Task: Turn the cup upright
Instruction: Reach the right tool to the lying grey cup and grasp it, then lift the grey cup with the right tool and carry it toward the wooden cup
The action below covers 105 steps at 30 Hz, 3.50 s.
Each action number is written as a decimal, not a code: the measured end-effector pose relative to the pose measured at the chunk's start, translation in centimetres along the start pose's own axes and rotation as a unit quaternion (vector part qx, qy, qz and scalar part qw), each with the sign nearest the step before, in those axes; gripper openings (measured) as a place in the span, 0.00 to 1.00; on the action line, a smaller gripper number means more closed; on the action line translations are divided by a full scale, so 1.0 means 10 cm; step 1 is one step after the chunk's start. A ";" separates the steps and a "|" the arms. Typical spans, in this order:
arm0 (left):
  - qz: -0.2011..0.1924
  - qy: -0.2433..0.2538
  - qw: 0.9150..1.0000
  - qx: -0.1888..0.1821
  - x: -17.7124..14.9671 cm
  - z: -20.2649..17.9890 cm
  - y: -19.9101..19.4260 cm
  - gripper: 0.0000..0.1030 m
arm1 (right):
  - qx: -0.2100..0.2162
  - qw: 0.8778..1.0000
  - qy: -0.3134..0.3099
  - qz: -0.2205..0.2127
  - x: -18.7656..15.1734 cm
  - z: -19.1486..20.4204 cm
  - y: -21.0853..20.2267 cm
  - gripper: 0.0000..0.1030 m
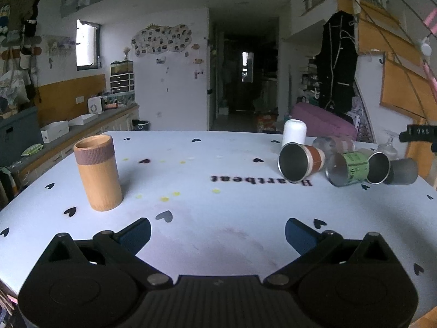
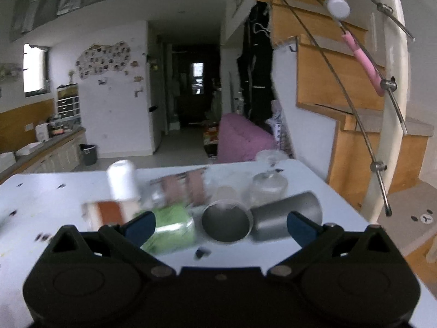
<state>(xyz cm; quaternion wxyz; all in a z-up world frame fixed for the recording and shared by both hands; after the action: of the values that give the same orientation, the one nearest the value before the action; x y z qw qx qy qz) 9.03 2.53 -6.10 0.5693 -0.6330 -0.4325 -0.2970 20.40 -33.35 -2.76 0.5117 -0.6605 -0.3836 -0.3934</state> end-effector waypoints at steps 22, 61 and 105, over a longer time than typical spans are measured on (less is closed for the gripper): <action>0.030 -0.028 0.999 0.033 0.11 0.16 0.43 1.00 | -0.098 0.902 0.376 0.187 -0.53 -1.14 1.50 0.91; 0.021 -0.038 0.999 0.011 -0.04 0.20 0.06 1.00 | 0.222 0.942 0.168 0.189 -0.77 0.42 -0.16 0.77; 0.224 -0.150 0.950 -0.155 -0.13 -0.06 0.51 0.85 | 0.386 0.913 -0.003 0.134 -1.10 1.81 -1.24 0.55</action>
<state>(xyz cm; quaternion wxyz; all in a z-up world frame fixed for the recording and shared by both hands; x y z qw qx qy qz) 13.00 1.82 -9.51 0.4444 -0.8313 -0.3089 -0.1268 7.07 -14.50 -11.21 0.7731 -0.4582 -0.4154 -0.1406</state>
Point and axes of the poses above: each gripper's, at about its wrist camera, not at the fingertips, and y roughly the way its jaws point, z to its left, x to its top, the point moved 6 cm from there along y, roughly the way its jaws point, and after that the axes turned 12 degrees about -y, right-handed, at the moved point
